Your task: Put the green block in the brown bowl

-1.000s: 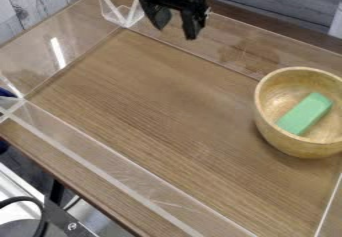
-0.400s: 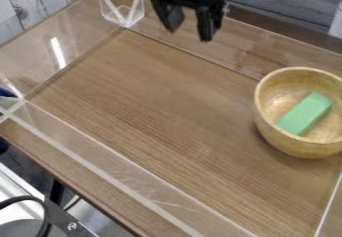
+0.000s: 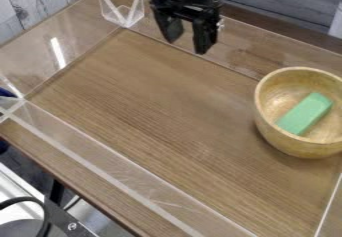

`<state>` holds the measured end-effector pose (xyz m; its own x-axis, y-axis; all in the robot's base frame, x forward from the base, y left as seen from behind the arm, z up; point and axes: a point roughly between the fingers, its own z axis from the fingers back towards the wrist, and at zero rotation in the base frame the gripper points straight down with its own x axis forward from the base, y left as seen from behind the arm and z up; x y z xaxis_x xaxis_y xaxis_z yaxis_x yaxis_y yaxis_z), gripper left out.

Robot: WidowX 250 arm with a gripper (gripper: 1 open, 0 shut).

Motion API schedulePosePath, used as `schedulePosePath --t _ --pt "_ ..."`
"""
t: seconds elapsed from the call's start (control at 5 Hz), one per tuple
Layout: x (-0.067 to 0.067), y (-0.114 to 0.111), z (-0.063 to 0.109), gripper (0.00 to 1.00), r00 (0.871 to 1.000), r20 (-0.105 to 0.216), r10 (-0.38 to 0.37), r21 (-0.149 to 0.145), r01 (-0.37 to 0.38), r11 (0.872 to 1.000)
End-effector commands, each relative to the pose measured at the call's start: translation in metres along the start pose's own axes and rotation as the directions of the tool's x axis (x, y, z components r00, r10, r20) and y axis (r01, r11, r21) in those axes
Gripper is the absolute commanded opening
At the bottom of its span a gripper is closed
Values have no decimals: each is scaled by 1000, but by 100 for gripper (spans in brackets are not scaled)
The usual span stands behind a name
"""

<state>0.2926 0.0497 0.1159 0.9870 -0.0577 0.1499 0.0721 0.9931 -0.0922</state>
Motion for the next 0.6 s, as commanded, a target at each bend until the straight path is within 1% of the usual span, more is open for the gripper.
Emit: schedulePosePath --t 0.0,0.2,0.4 --pt "0 13 4 100 1000 25 -7 37 6 999" --pt "13 8 23 100 997 83 1 0 -1 1000" --pt "18 -2 38 100 993 118 -2 -39 7 999"
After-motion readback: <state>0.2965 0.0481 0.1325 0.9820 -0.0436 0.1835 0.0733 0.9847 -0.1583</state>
